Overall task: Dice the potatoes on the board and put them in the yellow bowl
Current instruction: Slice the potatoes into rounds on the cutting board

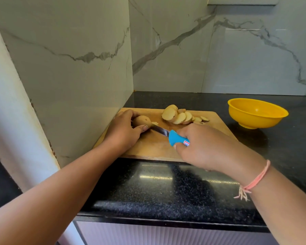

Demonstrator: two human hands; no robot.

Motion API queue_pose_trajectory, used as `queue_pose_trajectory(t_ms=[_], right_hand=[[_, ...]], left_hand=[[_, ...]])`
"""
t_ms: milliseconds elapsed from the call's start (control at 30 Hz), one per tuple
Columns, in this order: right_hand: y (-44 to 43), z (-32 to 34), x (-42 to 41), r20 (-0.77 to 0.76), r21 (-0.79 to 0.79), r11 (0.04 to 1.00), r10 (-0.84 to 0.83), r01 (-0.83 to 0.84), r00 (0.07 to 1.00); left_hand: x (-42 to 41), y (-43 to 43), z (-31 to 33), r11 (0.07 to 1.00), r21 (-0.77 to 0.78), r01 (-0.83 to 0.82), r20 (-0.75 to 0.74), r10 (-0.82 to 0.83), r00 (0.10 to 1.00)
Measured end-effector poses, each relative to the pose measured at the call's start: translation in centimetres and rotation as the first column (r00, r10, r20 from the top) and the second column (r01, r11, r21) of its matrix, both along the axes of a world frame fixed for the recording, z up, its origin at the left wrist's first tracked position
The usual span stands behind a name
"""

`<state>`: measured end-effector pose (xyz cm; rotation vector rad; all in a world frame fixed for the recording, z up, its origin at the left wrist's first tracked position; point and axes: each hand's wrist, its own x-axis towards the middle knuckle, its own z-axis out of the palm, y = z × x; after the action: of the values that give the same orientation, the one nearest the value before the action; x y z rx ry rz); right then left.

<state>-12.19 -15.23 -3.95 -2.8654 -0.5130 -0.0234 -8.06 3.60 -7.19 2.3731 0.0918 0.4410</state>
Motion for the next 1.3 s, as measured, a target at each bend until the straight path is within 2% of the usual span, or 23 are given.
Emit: queue_pose_trajectory(t_ms=[167, 367, 800, 1167, 1300], right_hand=[[0.5, 0.2, 0.3, 0.075, 0.138, 0.99, -0.048, 0.038, 0.996], [1.8, -0.3, 0.2, 0.074, 0.247, 0.969, -0.023, 0.004, 0.997], [2.7, -0.5, -0.7, 0.098, 0.246, 0.969, -0.016, -0.009, 0.995], [4.6, 2.0, 0.9, -0.054, 0.149, 0.989, -0.016, 0.024, 0.998], [5.6, 2.1, 2.1, -0.038, 0.107, 0.994, -0.004, 0.008, 0.999]], left_hand=[[-0.4, -0.2, 0.0, 0.997, 0.077, 0.03, -0.005, -0.029, 1.0], [-0.4, -0.2, 0.0, 0.999, -0.017, 0.035, 0.041, -0.034, 0.999], [-0.1, -0.2, 0.1, 1.0, 0.01, -0.015, 0.018, 0.015, 1.0], [-0.1, -0.2, 0.2, 0.999, 0.047, -0.01, 0.068, 0.007, 0.998], [-0.2, -0.2, 0.2, 1.0, 0.022, -0.002, 0.069, 0.001, 0.998]])
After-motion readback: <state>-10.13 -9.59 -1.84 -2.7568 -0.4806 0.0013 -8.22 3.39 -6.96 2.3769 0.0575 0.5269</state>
